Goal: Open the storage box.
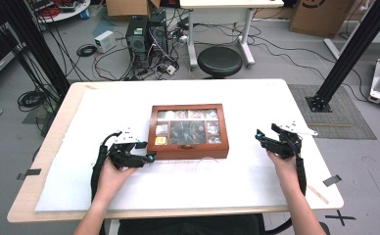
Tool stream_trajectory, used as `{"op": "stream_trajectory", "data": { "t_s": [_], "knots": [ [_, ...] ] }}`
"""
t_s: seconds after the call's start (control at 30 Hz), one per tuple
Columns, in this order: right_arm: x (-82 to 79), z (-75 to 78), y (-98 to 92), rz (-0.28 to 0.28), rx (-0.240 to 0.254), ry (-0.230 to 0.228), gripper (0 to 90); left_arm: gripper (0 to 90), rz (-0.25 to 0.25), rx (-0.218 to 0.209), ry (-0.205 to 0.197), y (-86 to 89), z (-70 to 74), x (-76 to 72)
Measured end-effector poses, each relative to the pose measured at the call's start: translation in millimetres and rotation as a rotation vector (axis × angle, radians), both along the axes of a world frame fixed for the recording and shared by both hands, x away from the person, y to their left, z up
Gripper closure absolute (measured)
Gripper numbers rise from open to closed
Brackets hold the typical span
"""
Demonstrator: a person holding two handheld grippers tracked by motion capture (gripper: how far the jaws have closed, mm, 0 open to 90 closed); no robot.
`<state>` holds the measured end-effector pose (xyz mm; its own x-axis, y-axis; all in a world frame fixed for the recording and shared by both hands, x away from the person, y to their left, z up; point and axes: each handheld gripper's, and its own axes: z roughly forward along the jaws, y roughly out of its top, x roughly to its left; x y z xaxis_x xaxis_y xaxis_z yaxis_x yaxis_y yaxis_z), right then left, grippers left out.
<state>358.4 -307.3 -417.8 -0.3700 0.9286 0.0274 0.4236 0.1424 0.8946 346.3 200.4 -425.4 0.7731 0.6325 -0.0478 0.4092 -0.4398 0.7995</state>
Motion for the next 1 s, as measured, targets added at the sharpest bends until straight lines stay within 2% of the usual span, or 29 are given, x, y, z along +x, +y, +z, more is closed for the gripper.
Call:
{"op": "stream_trajectory", "data": {
  "t_s": [0.07, 0.13, 0.17, 0.27, 0.53, 0.57, 0.7, 0.87, 1.0],
  "knots": [
    [0.1, -0.1, 0.1, 0.0, 0.0, 0.0, 32.9, 40.5, 0.001, -0.002, -0.001, 0.0, 0.2, -0.1],
    [0.1, -0.2, 0.6, 0.001, -0.001, 0.001, 32.9, 43.0, -0.003, -0.049, -0.007, 3.8, 3.3, -0.9],
    [0.2, -0.3, 0.6, 0.001, -0.003, 0.001, 32.9, 43.5, -0.002, -0.05, -0.011, 3.6, 3.9, -1.2],
    [0.6, -0.6, 1.1, 0.005, -0.007, 0.001, 32.9, 43.7, 0.002, -0.027, -0.016, 1.5, 4.7, -2.2],
    [0.5, -0.6, 1.9, 0.007, -0.007, 0.001, 32.9, 44.0, 0.005, -0.019, -0.011, 0.7, 4.7, -2.7],
    [0.4, -0.6, 1.8, 0.005, -0.007, 0.002, 32.9, 44.3, 0.001, -0.001, -0.018, 0.1, 4.5, -2.9],
    [0.5, -0.6, 1.6, 0.005, -0.007, 0.003, 32.9, 44.5, 0.001, 0.011, -0.022, -0.6, 5.0, -3.2],
    [0.9, -1.0, 2.1, 0.009, -0.014, 0.001, 32.9, 44.6, 0.003, 0.047, -0.034, -3.5, 6.6, -4.3],
    [0.9, -1.0, 3.0, 0.008, -0.014, 0.0, 32.9, 44.7, 0.006, 0.047, -0.028, -3.9, 7.2, -4.1]
  ]
}}
